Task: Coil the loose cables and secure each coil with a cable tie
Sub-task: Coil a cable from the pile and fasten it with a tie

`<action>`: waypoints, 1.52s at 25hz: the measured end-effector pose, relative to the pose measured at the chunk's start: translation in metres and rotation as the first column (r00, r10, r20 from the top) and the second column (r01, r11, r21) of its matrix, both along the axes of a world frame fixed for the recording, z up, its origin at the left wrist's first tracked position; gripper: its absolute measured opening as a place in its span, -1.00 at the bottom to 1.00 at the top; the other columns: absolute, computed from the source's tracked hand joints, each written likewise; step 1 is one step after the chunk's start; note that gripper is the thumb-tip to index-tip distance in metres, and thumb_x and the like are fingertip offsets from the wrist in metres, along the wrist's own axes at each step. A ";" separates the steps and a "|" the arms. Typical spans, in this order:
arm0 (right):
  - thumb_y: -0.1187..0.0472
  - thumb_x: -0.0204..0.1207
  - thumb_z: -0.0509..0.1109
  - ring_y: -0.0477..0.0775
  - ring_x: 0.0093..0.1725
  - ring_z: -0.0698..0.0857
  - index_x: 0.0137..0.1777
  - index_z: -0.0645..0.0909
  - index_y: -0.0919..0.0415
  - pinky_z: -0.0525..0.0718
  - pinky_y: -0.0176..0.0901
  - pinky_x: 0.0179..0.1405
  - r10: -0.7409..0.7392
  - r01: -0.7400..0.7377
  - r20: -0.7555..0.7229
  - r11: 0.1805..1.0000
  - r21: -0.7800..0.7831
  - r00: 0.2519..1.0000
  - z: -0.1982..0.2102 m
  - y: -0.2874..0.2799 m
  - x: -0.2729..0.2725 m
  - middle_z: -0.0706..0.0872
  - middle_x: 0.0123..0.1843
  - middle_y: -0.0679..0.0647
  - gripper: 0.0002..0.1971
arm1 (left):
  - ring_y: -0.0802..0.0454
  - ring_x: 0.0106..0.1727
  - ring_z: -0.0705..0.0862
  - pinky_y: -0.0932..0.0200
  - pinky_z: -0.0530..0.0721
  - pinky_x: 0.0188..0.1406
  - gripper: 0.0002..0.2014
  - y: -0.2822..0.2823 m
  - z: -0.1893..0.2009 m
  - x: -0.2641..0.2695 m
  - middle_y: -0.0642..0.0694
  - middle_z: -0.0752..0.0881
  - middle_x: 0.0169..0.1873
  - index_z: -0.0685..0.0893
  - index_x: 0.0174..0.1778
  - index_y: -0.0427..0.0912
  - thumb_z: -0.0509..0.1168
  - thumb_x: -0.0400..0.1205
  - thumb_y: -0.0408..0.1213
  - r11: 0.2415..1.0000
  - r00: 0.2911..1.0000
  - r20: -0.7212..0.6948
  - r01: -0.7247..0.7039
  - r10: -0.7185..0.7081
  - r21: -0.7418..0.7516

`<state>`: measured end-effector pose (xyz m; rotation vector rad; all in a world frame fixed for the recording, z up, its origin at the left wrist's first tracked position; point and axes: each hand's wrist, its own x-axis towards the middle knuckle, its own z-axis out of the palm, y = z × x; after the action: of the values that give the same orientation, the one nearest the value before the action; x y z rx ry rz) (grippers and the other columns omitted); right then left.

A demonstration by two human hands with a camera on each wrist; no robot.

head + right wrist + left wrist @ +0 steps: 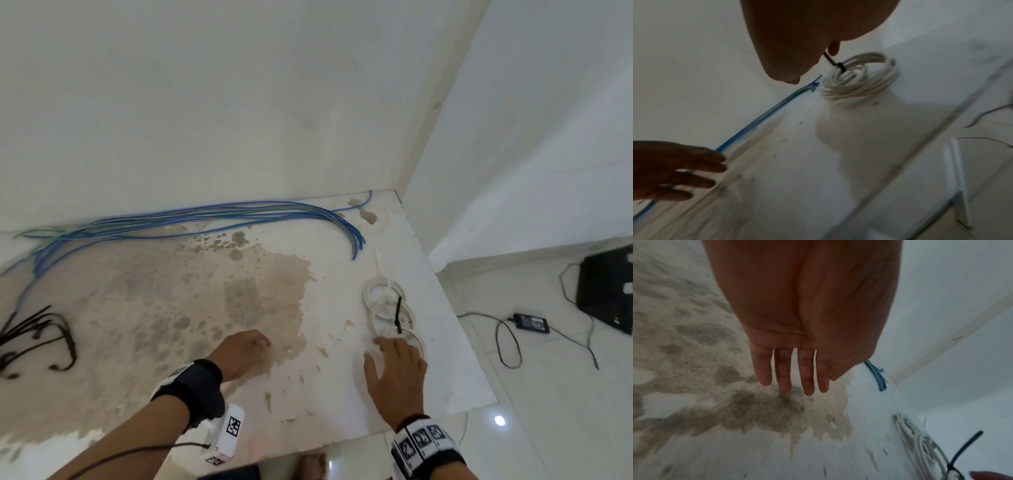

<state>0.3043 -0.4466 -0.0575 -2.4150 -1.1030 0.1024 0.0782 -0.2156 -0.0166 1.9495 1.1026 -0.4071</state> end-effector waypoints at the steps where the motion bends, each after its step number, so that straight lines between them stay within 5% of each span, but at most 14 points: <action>1: 0.06 0.55 0.47 0.00 0.00 0.60 0.11 0.66 -0.05 0.51 -0.04 0.02 0.110 -0.110 -0.018 0.994 0.024 0.994 0.004 0.016 -0.006 0.65 -0.01 -0.15 -0.83 | 0.05 0.21 0.65 0.30 0.47 0.07 -0.79 0.005 0.002 -0.004 -0.01 0.71 0.26 0.68 0.12 0.09 0.12 0.81 -0.17 0.999 0.998 0.030 -0.046 0.047 -0.010; 5: 0.08 0.69 0.29 -0.16 -0.10 0.62 0.06 0.66 -0.08 0.63 -0.21 -0.03 0.411 -0.454 -0.328 0.889 -0.065 0.851 0.023 0.116 -0.025 0.64 -0.08 -0.24 -0.89 | 0.03 0.23 0.64 0.28 0.49 0.06 -0.81 0.039 0.007 -0.019 0.02 0.71 0.22 0.64 -0.04 0.16 0.15 0.79 -0.16 0.987 0.984 0.087 -0.153 0.156 -0.044; 10: 0.09 0.72 0.27 0.07 0.07 0.73 0.11 0.73 0.06 0.72 0.04 0.15 0.556 -0.691 -0.455 0.693 -0.207 0.695 0.042 0.256 -0.062 0.79 0.08 -0.01 -0.80 | -0.01 0.17 0.66 0.19 0.58 0.15 -0.87 0.103 0.011 -0.042 -0.03 0.70 0.19 0.62 0.08 0.11 0.16 0.79 -0.15 0.952 0.942 0.145 -0.306 0.304 -0.005; 13: 0.11 0.73 0.25 0.17 0.12 0.74 0.17 0.75 0.11 0.72 0.08 0.18 0.561 -0.701 -0.445 0.664 -0.261 0.698 0.047 0.330 -0.087 0.79 0.15 0.07 -0.76 | -0.08 0.25 0.65 0.18 0.55 0.15 -0.76 0.152 0.004 -0.058 -0.08 0.67 0.24 0.62 0.31 -0.04 0.14 0.79 -0.15 0.933 0.921 0.163 -0.360 0.354 0.005; 17: 0.10 0.76 0.21 0.22 0.35 0.65 0.39 0.66 0.11 0.65 0.12 0.32 0.567 -0.661 -0.343 0.673 -0.332 0.749 0.033 0.413 -0.117 0.65 0.38 0.11 -0.69 | -0.04 0.14 0.65 0.17 0.54 0.07 -0.75 0.210 -0.016 -0.071 -0.08 0.68 0.24 0.58 0.35 -0.05 0.14 0.80 -0.15 0.891 0.863 0.223 -0.450 0.453 -0.064; 22: 0.13 0.72 0.25 0.24 0.40 0.57 0.62 0.44 0.09 0.67 0.15 0.26 0.547 -0.603 -0.253 0.732 -0.317 0.798 0.009 0.480 -0.142 0.40 0.58 0.07 -0.54 | -0.07 0.26 0.68 0.07 0.60 0.28 -0.70 0.262 -0.034 -0.073 -0.06 0.70 0.23 0.56 0.40 -0.08 0.16 0.77 -0.15 0.842 0.798 0.267 -0.515 0.540 -0.162; 25: 0.11 0.69 0.29 0.24 0.32 0.58 0.54 0.54 0.03 0.68 0.15 0.18 0.523 -0.562 -0.208 0.744 -0.362 0.826 -0.002 0.496 -0.151 0.51 0.48 0.07 -0.58 | -0.02 0.27 0.66 0.10 0.58 0.30 -0.64 0.284 -0.046 -0.072 0.00 0.66 0.25 0.52 0.47 -0.11 0.20 0.76 -0.13 0.753 0.699 0.280 -0.617 0.658 -0.227; 27: 0.10 0.71 0.29 0.19 0.23 0.61 0.39 0.66 0.02 0.70 0.12 0.10 0.487 -0.527 -0.202 0.782 -0.332 0.850 -0.005 0.496 -0.151 0.60 0.32 0.05 -0.70 | -0.07 0.26 0.70 -0.07 0.65 0.34 -0.59 0.296 -0.054 -0.071 -0.04 0.68 0.29 0.51 0.50 -0.13 0.23 0.74 -0.09 0.654 0.594 0.273 -0.678 0.756 -0.335; 30: 0.10 0.75 0.23 0.13 0.13 0.66 0.23 0.74 0.02 0.71 0.06 0.01 0.486 -0.524 -0.197 0.795 -0.305 0.852 -0.006 0.493 -0.149 0.66 0.17 0.03 -0.74 | -0.19 0.09 0.79 -0.22 0.73 0.22 -0.77 0.305 -0.056 -0.069 -0.18 0.80 0.04 0.72 0.13 -0.18 0.25 0.73 -0.14 0.509 0.433 0.268 -0.744 0.861 -0.433; 33: 0.13 0.77 0.19 0.11 0.16 0.61 0.22 0.71 0.06 0.70 0.06 0.01 0.513 -0.552 -0.202 0.777 -0.304 0.834 -0.006 0.490 -0.146 0.64 0.17 0.02 -0.75 | -0.29 -0.04 0.80 -0.19 0.76 0.04 -0.69 0.315 -0.056 -0.068 -0.16 0.79 -0.26 0.71 -0.30 -0.12 0.27 0.72 -0.09 0.301 0.212 0.228 -0.813 0.950 -0.498; 35: 0.16 0.78 0.19 0.13 0.18 0.57 0.23 0.68 0.11 0.65 0.05 0.04 0.540 -0.568 -0.176 0.766 -0.301 0.823 -0.008 0.484 -0.145 0.64 0.17 0.03 -0.77 | -0.33 -0.19 0.78 -0.17 0.77 -0.10 -0.60 0.322 -0.053 -0.072 -0.17 0.76 -0.39 0.69 -0.40 -0.15 0.29 0.67 0.02 0.173 0.074 0.210 -0.846 0.975 -0.505; 38: 0.17 0.78 0.17 0.15 0.12 0.53 0.14 0.63 0.10 0.58 0.02 0.00 0.567 -0.578 -0.122 0.773 -0.263 0.814 -0.009 0.467 -0.144 0.69 0.10 0.02 -0.81 | -0.23 -0.28 0.74 -0.15 0.79 -0.06 -0.59 0.334 -0.045 -0.085 -0.25 0.75 -0.34 0.66 -0.37 -0.20 0.28 0.70 0.00 0.110 0.025 0.183 -0.876 0.983 -0.470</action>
<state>0.1603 0.0203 -0.0668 -2.2029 -1.8934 0.5415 -0.0069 0.1188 -0.0615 0.5836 1.6373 0.6824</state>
